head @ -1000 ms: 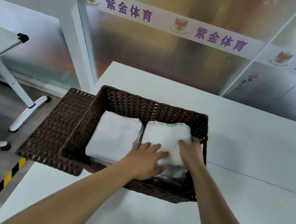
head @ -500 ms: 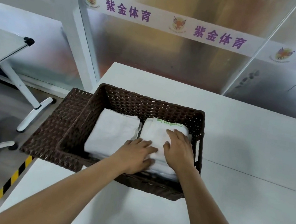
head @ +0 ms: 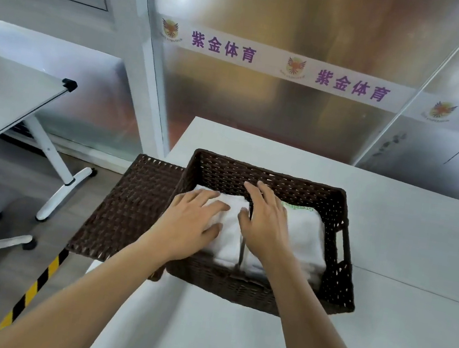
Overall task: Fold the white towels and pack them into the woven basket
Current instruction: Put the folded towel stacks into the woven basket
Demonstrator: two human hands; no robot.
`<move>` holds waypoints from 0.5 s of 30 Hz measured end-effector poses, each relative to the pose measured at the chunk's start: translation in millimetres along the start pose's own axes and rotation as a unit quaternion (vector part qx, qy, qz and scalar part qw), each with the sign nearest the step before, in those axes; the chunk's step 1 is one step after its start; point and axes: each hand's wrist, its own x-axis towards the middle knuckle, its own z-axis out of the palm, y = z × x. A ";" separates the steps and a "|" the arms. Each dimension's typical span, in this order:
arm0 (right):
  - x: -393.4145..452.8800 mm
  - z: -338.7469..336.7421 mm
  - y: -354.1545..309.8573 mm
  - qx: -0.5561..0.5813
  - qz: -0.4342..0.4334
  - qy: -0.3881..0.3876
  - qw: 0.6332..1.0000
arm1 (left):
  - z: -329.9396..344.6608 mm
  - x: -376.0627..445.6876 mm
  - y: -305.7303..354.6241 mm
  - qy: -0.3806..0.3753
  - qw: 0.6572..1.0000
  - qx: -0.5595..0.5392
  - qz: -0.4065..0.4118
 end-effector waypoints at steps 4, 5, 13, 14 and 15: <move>0.4 21.8 -51.8 0.000 -0.011 0.010 1.000 | -28.5 -22.3 -45.5 0.036 0.999 -0.005 -0.001; 0.6 27.7 -66.5 0.002 -0.010 0.012 1.000 | -34.8 -28.2 -59.9 0.043 0.999 -0.004 -0.007; -5.0 74.5 -171.7 0.010 -0.053 0.057 0.997 | -55.9 -75.1 -166.3 0.085 0.994 0.025 -0.059; -7.4 82.4 -183.5 0.006 -0.061 0.055 0.997 | -53.3 -80.6 -176.8 0.088 0.994 0.022 -0.065; -10.1 91.1 -194.8 0.003 -0.069 0.052 0.996 | -49.3 -85.5 -186.7 0.090 0.993 0.018 -0.069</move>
